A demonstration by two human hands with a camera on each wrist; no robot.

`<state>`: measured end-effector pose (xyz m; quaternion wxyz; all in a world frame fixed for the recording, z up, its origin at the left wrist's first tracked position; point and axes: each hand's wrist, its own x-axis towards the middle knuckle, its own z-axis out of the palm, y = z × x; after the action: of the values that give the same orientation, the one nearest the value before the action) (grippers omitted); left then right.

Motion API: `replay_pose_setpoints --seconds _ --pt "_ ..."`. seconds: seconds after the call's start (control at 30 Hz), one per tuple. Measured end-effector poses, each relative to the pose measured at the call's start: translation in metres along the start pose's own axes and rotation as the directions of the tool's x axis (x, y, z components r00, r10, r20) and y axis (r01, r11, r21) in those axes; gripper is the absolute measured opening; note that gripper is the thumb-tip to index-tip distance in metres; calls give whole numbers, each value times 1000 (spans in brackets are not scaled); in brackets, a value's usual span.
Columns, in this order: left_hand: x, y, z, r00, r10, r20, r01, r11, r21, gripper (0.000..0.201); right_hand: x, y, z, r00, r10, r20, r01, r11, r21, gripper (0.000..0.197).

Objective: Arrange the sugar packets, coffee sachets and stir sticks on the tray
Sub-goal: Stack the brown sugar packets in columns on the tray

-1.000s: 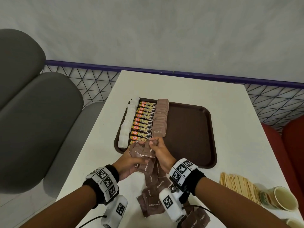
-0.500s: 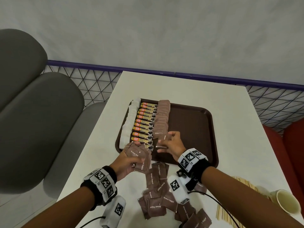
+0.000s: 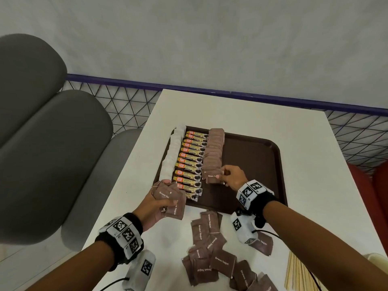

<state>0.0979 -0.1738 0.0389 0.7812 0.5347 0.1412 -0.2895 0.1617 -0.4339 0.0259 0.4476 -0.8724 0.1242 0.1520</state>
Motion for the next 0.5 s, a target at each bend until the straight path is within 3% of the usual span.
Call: replay_pose_setpoints --seconds 0.13,0.37,0.5 --pt "2 1 -5 1000 0 -4 0 1000 -2 65 3 0 10 998 20 -64 -20 1000 -1 13" --pt "4 1 -10 1000 -7 -21 7 1000 -16 65 9 -1 27 986 -24 -166 13 998 -66 38" --pt "6 1 -11 1000 -9 -30 9 1000 -20 63 9 -1 34 978 -18 -207 3 997 -74 40"
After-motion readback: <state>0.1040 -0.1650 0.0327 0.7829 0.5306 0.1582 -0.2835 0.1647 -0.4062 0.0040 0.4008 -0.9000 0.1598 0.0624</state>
